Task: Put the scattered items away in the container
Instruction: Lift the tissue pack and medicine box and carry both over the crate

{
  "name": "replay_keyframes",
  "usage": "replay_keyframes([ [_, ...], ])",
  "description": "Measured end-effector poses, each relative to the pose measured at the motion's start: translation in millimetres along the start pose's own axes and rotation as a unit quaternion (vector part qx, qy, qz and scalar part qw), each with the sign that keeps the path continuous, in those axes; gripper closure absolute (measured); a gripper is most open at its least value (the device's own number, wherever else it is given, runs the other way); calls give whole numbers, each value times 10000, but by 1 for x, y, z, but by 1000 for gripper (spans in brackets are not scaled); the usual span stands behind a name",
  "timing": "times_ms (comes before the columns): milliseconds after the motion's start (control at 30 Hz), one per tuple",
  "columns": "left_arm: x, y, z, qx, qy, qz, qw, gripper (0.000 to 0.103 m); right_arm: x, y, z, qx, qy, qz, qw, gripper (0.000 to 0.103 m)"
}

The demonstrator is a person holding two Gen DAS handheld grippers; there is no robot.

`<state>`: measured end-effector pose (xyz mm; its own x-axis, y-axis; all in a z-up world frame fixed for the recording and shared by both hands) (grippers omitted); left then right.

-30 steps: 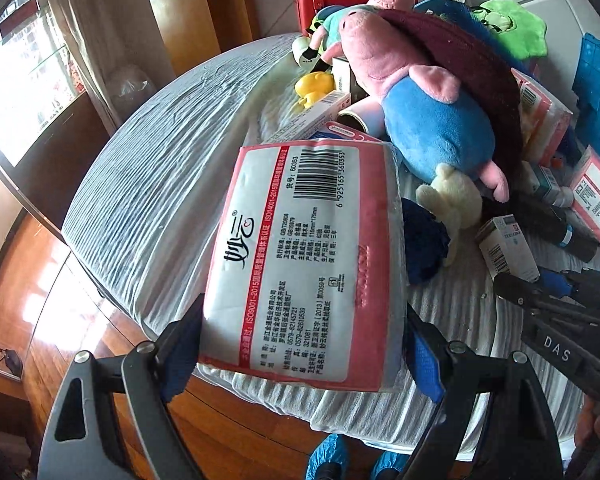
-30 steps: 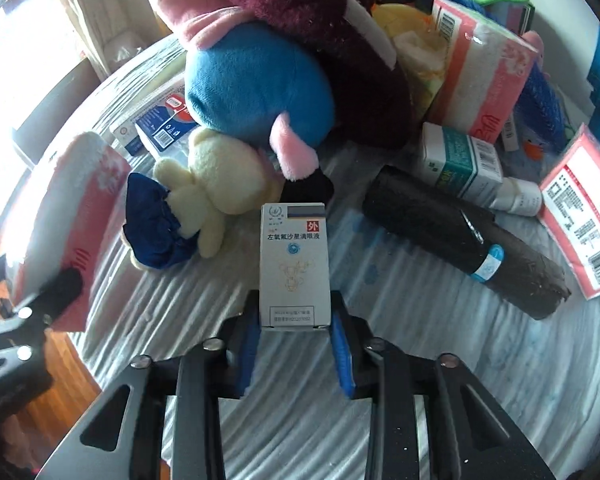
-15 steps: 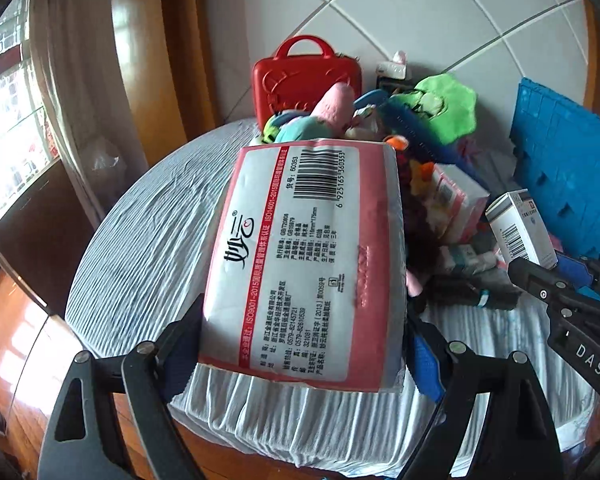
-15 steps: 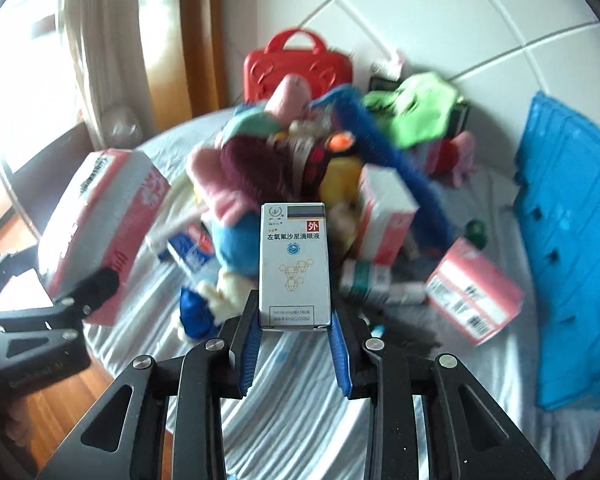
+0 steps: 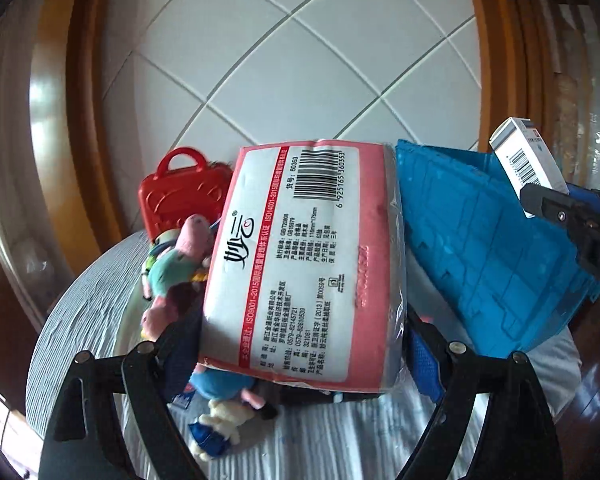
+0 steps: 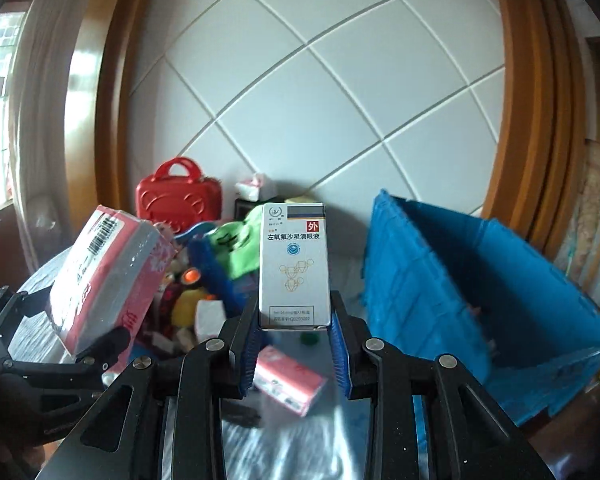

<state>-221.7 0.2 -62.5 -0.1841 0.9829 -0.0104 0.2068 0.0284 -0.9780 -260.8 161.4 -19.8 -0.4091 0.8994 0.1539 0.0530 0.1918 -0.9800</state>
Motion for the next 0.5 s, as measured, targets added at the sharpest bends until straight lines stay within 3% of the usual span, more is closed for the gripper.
replay_keyframes([
  [267,171,-112,54,509,835,130,9951,16,192,-48,25,474,771,-418,9950,73],
  [400,273,-149,112,74,1153,27,9933,16,284,-53,67,238,923,-591,9937,73],
  [500,339,-149,170,-534,1096,77,9925,16,344,-42,113,-259,814,-547,9948,73],
])
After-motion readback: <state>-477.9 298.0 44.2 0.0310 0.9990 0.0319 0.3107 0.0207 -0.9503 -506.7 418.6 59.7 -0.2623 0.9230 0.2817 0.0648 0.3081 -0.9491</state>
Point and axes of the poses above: each gripper's, at about its wrist camera, not at the fingertips, and z roughly the way its jaws point, x to its right, y to its underside, the point moved 9 cm from there along z, roughly the way its jaws point, and after that the axes turned 15 degrees about x, right-handed, at the moved point
